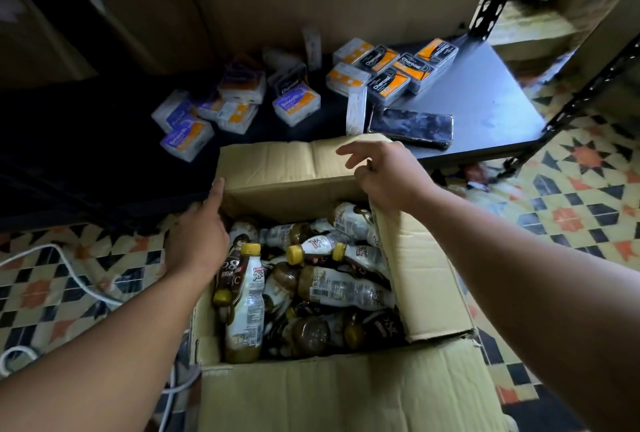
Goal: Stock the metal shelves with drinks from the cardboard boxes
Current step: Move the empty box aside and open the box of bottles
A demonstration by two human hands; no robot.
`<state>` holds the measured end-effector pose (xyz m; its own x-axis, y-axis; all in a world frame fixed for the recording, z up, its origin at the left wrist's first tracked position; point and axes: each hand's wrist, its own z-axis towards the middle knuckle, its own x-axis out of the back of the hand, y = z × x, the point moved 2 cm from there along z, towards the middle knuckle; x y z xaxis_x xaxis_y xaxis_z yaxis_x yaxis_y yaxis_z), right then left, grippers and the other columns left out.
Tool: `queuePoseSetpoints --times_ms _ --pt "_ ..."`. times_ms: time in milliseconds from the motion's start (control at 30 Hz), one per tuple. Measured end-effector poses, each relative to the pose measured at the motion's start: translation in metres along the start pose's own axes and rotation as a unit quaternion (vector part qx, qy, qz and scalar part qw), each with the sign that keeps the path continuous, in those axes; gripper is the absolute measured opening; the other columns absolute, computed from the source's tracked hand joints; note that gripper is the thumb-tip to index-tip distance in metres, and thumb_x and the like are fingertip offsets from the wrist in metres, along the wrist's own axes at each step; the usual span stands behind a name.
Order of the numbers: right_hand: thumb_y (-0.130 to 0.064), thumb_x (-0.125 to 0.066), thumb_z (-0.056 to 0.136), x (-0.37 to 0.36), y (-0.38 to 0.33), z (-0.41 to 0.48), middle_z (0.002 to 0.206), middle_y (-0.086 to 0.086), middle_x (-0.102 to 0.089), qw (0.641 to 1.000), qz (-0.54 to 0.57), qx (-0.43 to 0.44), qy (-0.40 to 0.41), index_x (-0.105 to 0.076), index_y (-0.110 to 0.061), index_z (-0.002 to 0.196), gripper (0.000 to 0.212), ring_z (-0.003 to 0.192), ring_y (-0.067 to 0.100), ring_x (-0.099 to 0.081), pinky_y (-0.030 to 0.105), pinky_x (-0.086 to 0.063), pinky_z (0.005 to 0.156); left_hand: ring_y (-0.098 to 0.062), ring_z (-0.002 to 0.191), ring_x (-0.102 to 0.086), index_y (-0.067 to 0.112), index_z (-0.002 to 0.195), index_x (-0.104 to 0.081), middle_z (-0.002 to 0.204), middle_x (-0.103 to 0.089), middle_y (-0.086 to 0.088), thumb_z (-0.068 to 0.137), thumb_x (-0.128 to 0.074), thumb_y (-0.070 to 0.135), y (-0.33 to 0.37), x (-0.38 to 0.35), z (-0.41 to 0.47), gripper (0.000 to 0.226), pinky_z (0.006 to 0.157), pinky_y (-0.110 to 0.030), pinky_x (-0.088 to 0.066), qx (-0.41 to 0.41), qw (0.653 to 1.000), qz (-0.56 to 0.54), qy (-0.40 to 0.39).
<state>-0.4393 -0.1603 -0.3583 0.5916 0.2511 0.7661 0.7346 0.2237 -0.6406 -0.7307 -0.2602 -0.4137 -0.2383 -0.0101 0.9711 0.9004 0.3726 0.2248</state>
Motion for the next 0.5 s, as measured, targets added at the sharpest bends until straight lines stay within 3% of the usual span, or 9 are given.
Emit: queuePoseSetpoints --times_ms 133,267,433,500 --pt "0.003 -0.046 0.087 0.017 -0.009 -0.004 0.115 -0.004 -0.073 0.998 -0.061 0.007 -0.028 -0.067 -0.028 0.133 0.059 0.104 0.017 -0.064 0.032 -0.053 0.091 -0.036 0.1 -0.054 0.042 0.16 0.0 0.134 -0.047 -0.015 0.099 -0.049 0.018 0.002 -0.001 -0.012 0.081 0.079 -0.047 -0.049 0.008 0.999 0.02 -0.036" --pt "0.001 -0.05 0.088 0.043 -0.018 -0.002 0.13 -0.005 -0.067 0.978 -0.193 0.012 -0.082 -0.058 -0.035 0.142 0.065 0.121 0.022 -0.06 0.035 -0.051 0.095 -0.032 0.101 -0.053 0.041 0.158 0.009 0.158 -0.023 -0.011 0.101 -0.046 0.021 0.003 -0.005 -0.026 0.082 0.072 -0.039 -0.043 0.015 0.998 0.031 -0.055" --pt "0.0 -0.053 0.088 0.071 -0.003 -0.011 0.139 -0.001 -0.063 0.964 -0.262 0.009 -0.038 -0.048 -0.043 0.147 0.074 0.122 0.031 -0.059 0.044 -0.055 0.092 -0.041 0.13 -0.05 0.041 0.158 0.013 0.169 0.008 -0.005 0.104 -0.045 0.035 0.014 0.0 -0.038 0.079 0.075 -0.037 -0.047 0.014 0.998 -0.005 -0.062" --pt "0.0 -0.051 0.089 0.08 0.003 -0.019 0.141 0.002 -0.062 0.961 -0.275 0.021 -0.012 -0.047 -0.04 0.15 0.073 0.127 0.033 -0.056 0.047 -0.053 0.095 -0.041 0.14 -0.041 0.045 0.156 0.015 0.169 0.012 0.001 0.105 -0.042 0.044 0.009 0.003 -0.04 0.077 0.086 -0.044 -0.049 0.009 0.997 -0.035 -0.066"
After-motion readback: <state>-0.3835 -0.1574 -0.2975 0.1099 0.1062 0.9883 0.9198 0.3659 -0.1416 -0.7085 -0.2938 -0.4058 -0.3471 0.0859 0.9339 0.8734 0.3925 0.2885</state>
